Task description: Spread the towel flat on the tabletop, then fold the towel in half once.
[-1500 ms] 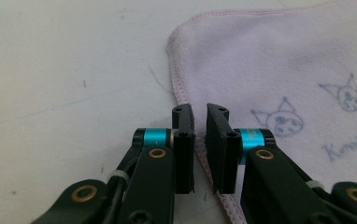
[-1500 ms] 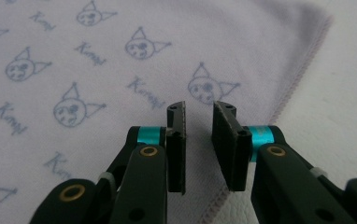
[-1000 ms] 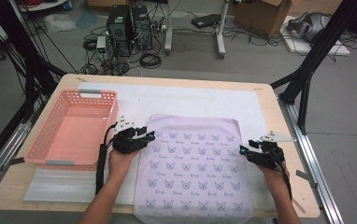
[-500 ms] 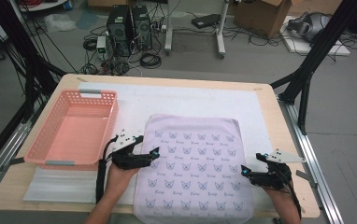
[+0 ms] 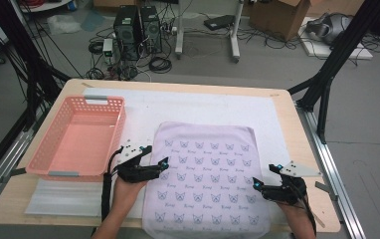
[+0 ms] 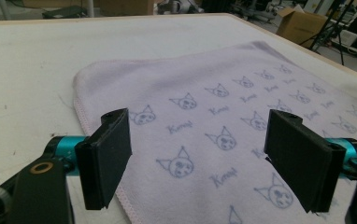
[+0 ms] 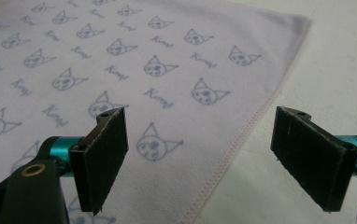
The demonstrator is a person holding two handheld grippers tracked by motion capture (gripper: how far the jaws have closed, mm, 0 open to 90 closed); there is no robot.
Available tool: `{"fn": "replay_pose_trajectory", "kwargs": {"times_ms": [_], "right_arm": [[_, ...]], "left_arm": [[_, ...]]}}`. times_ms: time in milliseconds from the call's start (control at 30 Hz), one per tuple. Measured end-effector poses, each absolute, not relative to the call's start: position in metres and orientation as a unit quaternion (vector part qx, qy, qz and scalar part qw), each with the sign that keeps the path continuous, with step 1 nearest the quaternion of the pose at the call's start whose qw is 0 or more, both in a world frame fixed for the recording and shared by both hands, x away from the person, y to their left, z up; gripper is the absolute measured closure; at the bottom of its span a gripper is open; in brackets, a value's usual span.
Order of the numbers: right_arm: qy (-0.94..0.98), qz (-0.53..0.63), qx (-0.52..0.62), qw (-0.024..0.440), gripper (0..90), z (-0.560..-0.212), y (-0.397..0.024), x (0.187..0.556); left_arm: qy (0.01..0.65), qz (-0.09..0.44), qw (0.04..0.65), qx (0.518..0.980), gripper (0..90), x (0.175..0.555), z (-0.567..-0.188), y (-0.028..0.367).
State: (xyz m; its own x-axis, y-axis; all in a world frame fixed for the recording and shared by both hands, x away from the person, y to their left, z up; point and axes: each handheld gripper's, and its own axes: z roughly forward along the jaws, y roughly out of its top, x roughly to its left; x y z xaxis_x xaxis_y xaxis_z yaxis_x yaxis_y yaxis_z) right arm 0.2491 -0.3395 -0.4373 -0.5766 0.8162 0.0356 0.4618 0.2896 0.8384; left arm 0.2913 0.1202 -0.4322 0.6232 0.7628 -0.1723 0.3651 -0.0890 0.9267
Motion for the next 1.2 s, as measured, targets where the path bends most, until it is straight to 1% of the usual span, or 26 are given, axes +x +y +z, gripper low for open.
{"fn": "replay_pose_trajectory", "kwargs": {"times_ms": [167, 233, 333, 367, 467, 633, 700, 733, 833, 900, 1000, 1067, 1167, 1200], "right_arm": [[0.776, 0.431, 0.415, 0.200, 17.8, -0.437, -0.339, 0.252], [0.776, 0.428, 0.419, 0.196, 17.8, -0.438, -0.340, 0.255], [0.774, 0.427, 0.429, 0.187, 17.8, -0.439, -0.342, 0.262], [0.773, 0.426, 0.433, 0.184, 17.8, -0.440, -0.343, 0.266], [0.775, 0.419, 0.440, 0.171, 17.8, -0.441, -0.343, 0.279], [0.785, 0.401, 0.445, 0.158, 17.9, -0.439, -0.340, 0.304], [0.787, 0.395, 0.447, 0.158, 18.1, -0.439, -0.339, 0.313], [0.788, 0.389, 0.452, 0.156, 18.8, -0.438, -0.339, 0.319], [0.784, 0.378, 0.465, 0.160, 23.3, -0.438, -0.338, 0.333], [0.782, 0.370, 0.474, 0.163, 24.7, -0.437, -0.338, 0.341], [0.784, 0.354, 0.484, 0.164, 34.2, -0.438, -0.337, 0.351], [0.785, 0.341, 0.488, 0.171, 36.0, -0.438, -0.335, 0.357], [0.788, 0.326, 0.490, 0.181, 42.3, -0.439, -0.332, 0.363], [0.794, 0.316, 0.488, 0.180, 44.4, -0.440, -0.330, 0.364]], "left_arm": [[0.411, 0.170, 0.545, 0.711, 22.8, 0.298, -0.432, 0.123], [0.415, 0.161, 0.537, 0.716, 21.2, 0.303, -0.432, 0.122], [0.433, 0.166, 0.517, 0.719, 20.3, 0.313, -0.432, 0.121], [0.440, 0.164, 0.519, 0.714, 20.3, 0.317, -0.433, 0.122], [0.447, 0.146, 0.511, 0.720, 19.7, 0.327, -0.434, 0.124], [0.449, 0.152, 0.487, 0.733, 20.2, 0.342, -0.432, 0.123], [0.453, 0.154, 0.472, 0.741, 22.6, 0.349, -0.433, 0.122], [0.458, 0.161, 0.465, 0.740, 22.9, 0.352, -0.433, 0.121], [0.475, 0.161, 0.454, 0.737, 24.4, 0.361, -0.437, 0.120], [0.492, 0.160, 0.438, 0.735, 26.6, 0.368, -0.440, 0.119], [0.497, 0.162, 0.425, 0.739, 29.2, 0.374, -0.444, 0.115], [0.496, 0.155, 0.417, 0.746, 31.9, 0.376, -0.449, 0.112], [0.473, 0.191, 0.394, 0.764, 35.6, 0.374, -0.451, 0.105], [0.462, 0.206, 0.384, 0.773, 40.5, 0.373, -0.451, 0.104]]}}
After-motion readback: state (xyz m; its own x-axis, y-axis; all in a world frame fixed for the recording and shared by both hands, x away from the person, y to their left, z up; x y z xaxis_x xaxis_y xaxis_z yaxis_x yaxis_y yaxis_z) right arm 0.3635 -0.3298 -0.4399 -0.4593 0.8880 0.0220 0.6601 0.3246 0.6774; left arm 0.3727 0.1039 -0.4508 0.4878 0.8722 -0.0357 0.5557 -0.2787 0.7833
